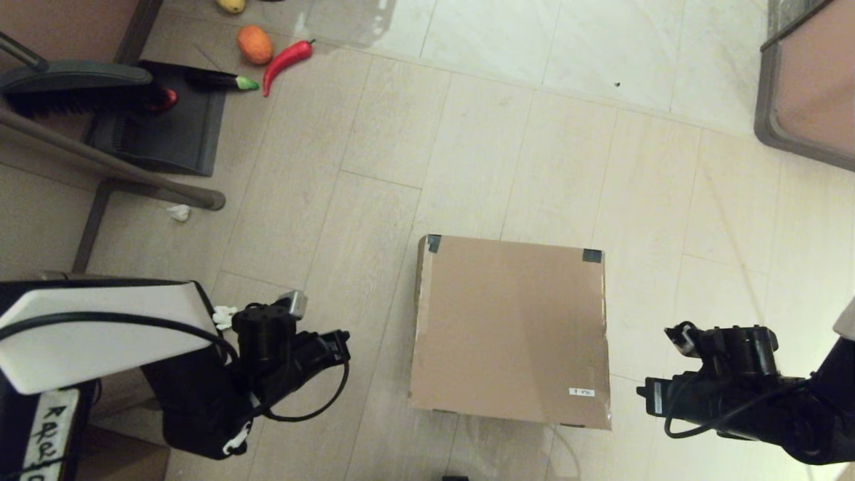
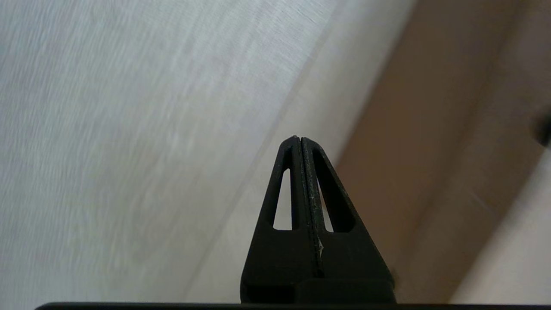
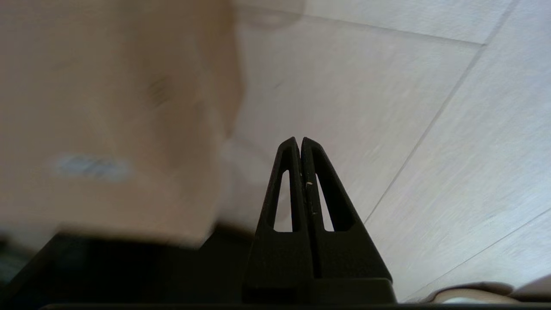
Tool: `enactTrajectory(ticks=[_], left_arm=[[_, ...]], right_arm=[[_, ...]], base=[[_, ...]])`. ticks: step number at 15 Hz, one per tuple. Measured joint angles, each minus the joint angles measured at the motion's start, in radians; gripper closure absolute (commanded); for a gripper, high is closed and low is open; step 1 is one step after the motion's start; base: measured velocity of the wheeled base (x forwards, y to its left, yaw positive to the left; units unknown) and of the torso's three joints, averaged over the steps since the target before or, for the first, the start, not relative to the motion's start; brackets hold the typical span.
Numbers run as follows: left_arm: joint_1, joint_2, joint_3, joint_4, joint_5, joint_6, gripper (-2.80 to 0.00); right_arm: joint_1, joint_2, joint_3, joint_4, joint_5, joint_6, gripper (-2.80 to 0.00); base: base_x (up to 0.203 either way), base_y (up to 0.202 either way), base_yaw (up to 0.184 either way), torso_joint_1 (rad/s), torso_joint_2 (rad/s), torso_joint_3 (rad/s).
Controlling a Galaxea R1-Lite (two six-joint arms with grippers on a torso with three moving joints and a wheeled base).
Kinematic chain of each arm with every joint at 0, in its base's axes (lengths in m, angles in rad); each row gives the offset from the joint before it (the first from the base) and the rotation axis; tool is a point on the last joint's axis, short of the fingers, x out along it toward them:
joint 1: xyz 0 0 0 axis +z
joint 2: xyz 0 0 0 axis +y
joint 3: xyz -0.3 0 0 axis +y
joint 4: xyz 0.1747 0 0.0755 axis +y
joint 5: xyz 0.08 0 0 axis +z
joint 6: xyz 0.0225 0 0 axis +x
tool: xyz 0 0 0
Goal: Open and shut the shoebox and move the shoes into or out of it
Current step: Open the shoe box
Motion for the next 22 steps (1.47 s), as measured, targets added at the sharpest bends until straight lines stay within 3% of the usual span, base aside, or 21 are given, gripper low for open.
enactTrajectory(ticks=[4, 9, 12, 19, 22], left_arm=[[-0.035, 0.084, -0.156, 0.089, 0.038, 0.001, 0.0], [-0.095, 0.118, -0.338, 0.267, 0.036, -0.006, 0.0], [-0.118, 0.135, -0.381, 0.31, 0.034, -0.029, 0.0], [-0.196, 0.159, -0.438, 0.376, 0.042, -0.111, 0.0], [-0.241, 0.15, -0.434, 0.38, 0.077, -0.15, 0.0]], right_arm=[[0.014, 0.107, -0.007, -0.111, -0.039, 0.049, 0.0], [0.058, 0.146, -0.022, -0.112, 0.025, 0.219, 0.0], [0.065, 0.174, -0.037, -0.113, 0.018, 0.325, 0.0], [0.068, 0.215, -0.085, -0.113, 0.024, 0.397, 0.0], [0.067, 0.214, -0.076, -0.113, 0.046, 0.41, 0.0]], base=[[0.0, 0.0, 0.0, 0.0, 0.0, 0.0], [0.0, 0.0, 0.0, 0.0, 0.0, 0.0], [0.0, 0.0, 0.0, 0.0, 0.0, 0.0], [0.0, 0.0, 0.0, 0.0, 0.0, 0.0], [0.0, 0.0, 0.0, 0.0, 0.0, 0.0]])
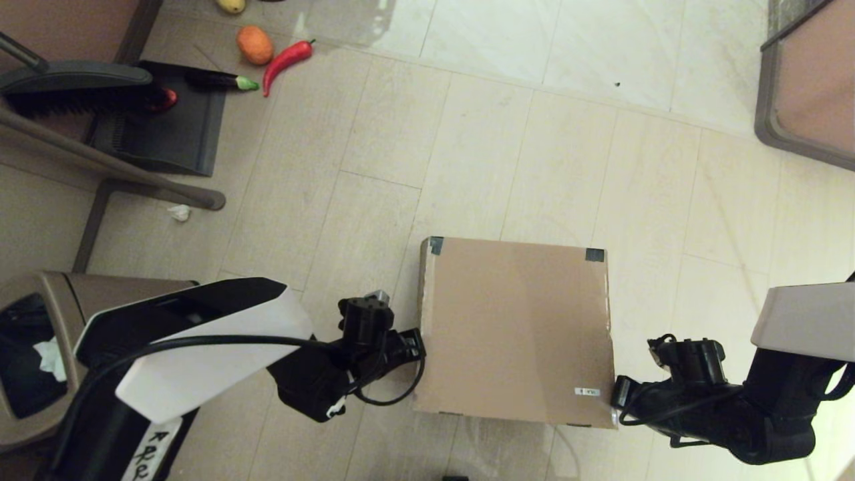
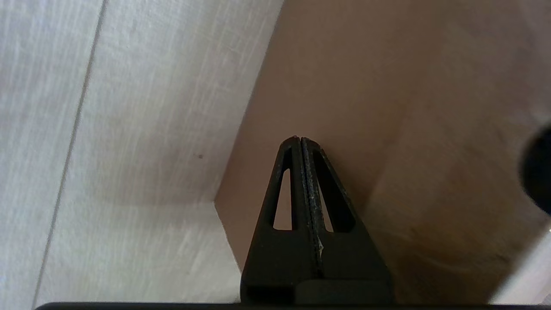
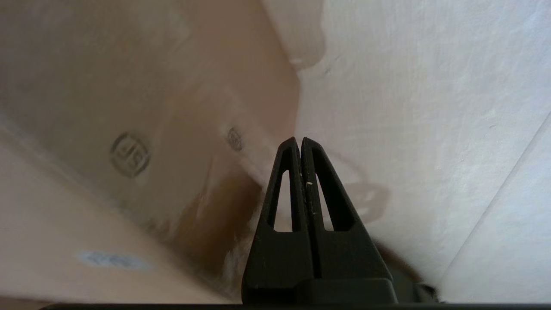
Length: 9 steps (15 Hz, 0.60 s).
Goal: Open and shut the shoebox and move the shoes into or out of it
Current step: Open the shoe box
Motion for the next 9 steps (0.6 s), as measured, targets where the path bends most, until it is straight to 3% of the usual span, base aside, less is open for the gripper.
enactTrajectory(ticks=[9], left_arm=[[-0.024, -0.107, 0.121, -0.005, 0.053, -0.045, 0.0]], right_arm=[[-0.002, -0.13, 0.116, 0.001, 0.21, 0.15, 0.0]], base=[[0.0, 0.0, 0.0, 0.0, 0.0, 0.0]])
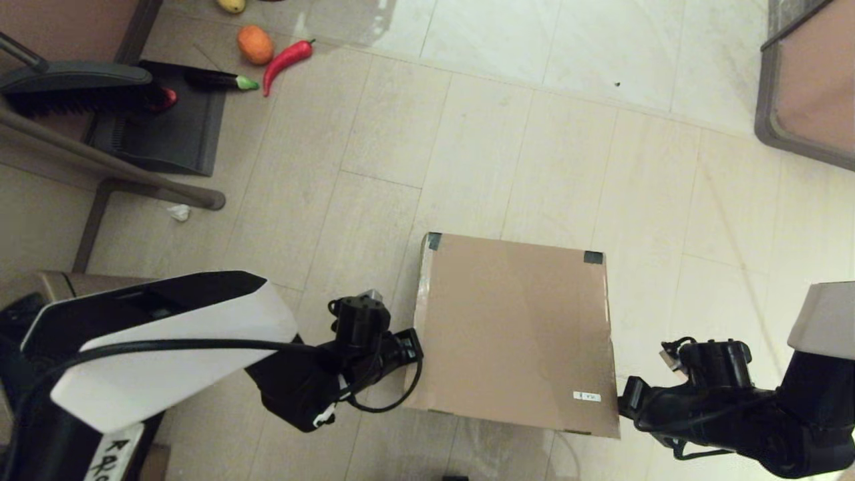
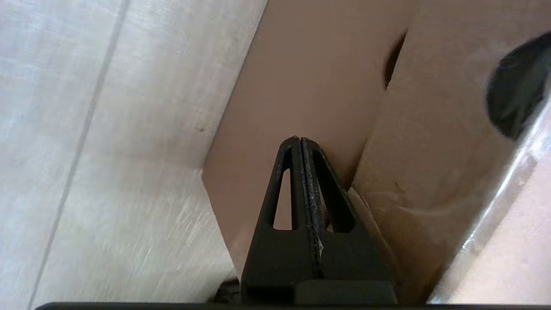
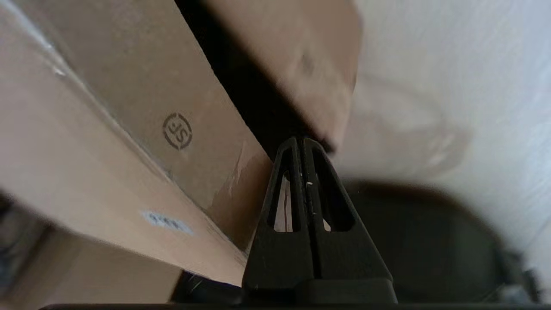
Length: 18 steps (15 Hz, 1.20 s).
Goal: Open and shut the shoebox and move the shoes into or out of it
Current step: Open the shoe box
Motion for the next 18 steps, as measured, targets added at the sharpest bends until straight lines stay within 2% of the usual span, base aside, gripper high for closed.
enactTrajectory(ticks=[7, 9, 11, 18], left_arm=[[-0.016, -0.115, 0.097, -0.003, 0.037, -0.019, 0.0], [-0.021, -0.151, 0.115, -0.002, 0.04, -0.023, 0.0], [-0.028, -0.181, 0.128, -0.001, 0.06, -0.026, 0.0], [-0.08, -0.238, 0.133, -0.003, 0.137, -0.041, 0.0]], right_arm=[[-0.001, -0.136, 0.105, -0.002, 0.045, 0.09, 0.0], [-0.002, -0.179, 0.151, -0.002, 0.093, 0.117, 0.0], [-0.001, -0.217, 0.195, -0.004, 0.126, 0.125, 0.0], [0.002, -0.333, 0.301, -0.001, 0.135, 0.129, 0.0]], base=[[0.0, 0.0, 0.0, 0.0, 0.0, 0.0], [0.0, 0.0, 0.0, 0.0, 0.0, 0.0], [0.0, 0.0, 0.0, 0.0, 0.0, 0.0], [0.0, 0.0, 0.0, 0.0, 0.0, 0.0]])
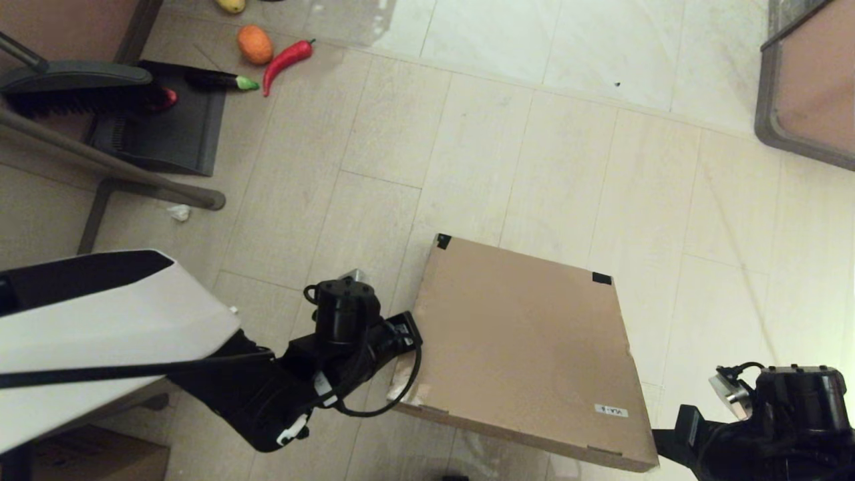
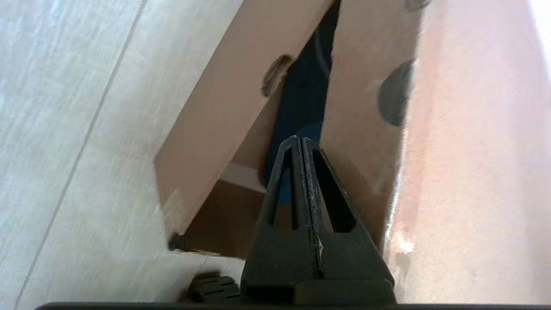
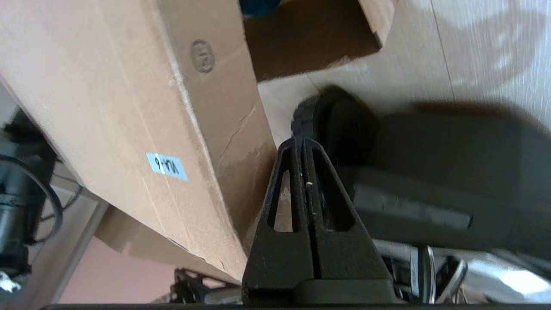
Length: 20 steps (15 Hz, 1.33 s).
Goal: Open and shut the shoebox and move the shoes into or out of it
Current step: Open the shoe box
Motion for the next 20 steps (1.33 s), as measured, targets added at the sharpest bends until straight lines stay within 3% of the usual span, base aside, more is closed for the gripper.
enactTrajectory(ticks=[6, 20], left_arm=[[-0.017, -0.029, -0.012, 0.0, 0.032, -0.007, 0.0], [-0.013, -0.063, -0.036, 0.004, 0.054, -0.012, 0.0]], right_arm=[[0.004, -0.068, 0.087, 0.0, 0.031, 0.0, 0.0], [0.003, -0.106, 0.041, 0.003, 0.024, 0.067, 0.0]], base=[[0.0, 0.0, 0.0, 0.0, 0.0, 0.0], [0.0, 0.0, 0.0, 0.0, 0.0, 0.0]])
